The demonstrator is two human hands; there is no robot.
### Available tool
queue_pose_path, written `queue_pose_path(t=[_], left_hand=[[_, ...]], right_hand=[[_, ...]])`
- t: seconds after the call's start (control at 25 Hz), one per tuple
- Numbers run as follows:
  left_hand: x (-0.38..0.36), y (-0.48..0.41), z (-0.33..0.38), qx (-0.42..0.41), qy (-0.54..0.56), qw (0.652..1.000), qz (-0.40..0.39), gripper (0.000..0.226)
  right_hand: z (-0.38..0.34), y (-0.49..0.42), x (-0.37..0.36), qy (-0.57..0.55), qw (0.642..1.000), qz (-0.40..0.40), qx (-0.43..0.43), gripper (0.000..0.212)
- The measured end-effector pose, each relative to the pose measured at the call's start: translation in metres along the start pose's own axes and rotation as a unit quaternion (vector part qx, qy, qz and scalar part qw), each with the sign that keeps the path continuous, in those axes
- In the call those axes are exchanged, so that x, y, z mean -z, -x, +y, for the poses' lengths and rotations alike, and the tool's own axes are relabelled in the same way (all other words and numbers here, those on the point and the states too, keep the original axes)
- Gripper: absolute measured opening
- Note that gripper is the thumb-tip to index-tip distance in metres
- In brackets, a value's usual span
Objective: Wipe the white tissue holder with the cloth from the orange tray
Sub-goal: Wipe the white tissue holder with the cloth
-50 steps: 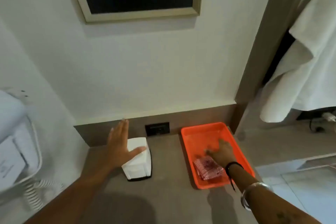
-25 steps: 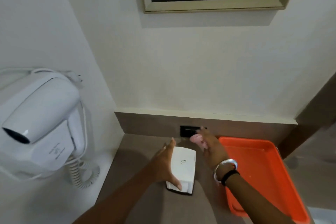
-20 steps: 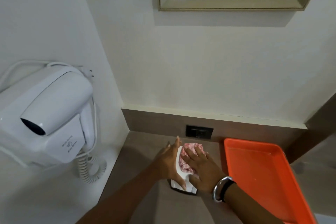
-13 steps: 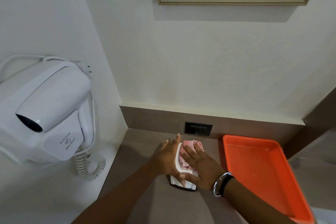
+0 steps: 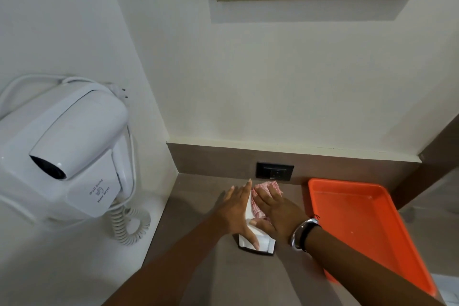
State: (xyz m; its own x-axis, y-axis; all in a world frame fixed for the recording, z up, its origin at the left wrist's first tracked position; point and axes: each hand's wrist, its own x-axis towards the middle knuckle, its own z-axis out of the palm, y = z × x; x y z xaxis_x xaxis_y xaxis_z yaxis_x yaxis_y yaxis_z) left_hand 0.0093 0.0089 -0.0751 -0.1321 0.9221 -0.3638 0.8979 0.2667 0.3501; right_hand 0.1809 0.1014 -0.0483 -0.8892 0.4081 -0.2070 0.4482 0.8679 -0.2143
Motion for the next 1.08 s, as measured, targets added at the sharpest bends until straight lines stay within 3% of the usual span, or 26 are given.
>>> queue_pose_path(t=[0.24,0.44,0.52,0.6,0.64,0.68,0.8,0.84,0.88,0.96,1.08], left_hand=[[-0.005,-0.004,-0.002,-0.009,-0.006,0.999,0.033,0.157],[-0.004,0.0,0.0,-0.01,-0.008,0.999,0.039,0.161],[-0.001,0.003,0.003,-0.013,-0.017,0.999,0.038,0.162],[0.002,0.005,0.006,-0.017,-0.027,0.999,0.037,0.165],[0.005,0.005,0.008,-0.016,-0.035,0.999,0.036,0.165],[0.008,0.005,0.009,-0.017,-0.05,0.998,0.032,0.166],[0.013,0.0,0.016,-0.04,-0.109,0.993,0.011,0.164],[0.011,-0.002,0.02,-0.054,-0.12,0.991,0.002,0.164],[0.009,-0.003,0.025,-0.071,-0.129,0.989,-0.004,0.164],[0.003,-0.008,0.032,-0.101,-0.147,0.984,-0.003,0.164],[-0.002,-0.017,0.032,-0.102,-0.159,0.982,0.005,0.169]], right_hand=[[0.004,0.04,-0.022,0.017,1.0,-0.003,0.024,0.104],[0.002,0.058,-0.018,0.046,0.998,-0.004,0.034,0.076],[0.005,0.066,-0.019,-0.016,0.999,0.029,0.021,0.073],[0.017,0.08,-0.023,-0.216,0.974,0.057,-0.04,0.06],[0.023,0.088,-0.024,-0.36,0.927,0.07,-0.085,0.049],[0.031,0.094,-0.027,-0.506,0.846,0.096,-0.136,0.039],[0.059,0.097,-0.049,-0.79,0.54,0.155,-0.246,0.04],[0.063,0.096,-0.053,-0.828,0.473,0.159,-0.255,0.041],[0.064,0.093,-0.055,-0.848,0.432,0.166,-0.259,0.038],[0.061,0.081,-0.065,-0.853,0.398,0.191,-0.279,0.035],[0.042,0.049,-0.073,-0.822,0.439,0.183,-0.313,0.036]])
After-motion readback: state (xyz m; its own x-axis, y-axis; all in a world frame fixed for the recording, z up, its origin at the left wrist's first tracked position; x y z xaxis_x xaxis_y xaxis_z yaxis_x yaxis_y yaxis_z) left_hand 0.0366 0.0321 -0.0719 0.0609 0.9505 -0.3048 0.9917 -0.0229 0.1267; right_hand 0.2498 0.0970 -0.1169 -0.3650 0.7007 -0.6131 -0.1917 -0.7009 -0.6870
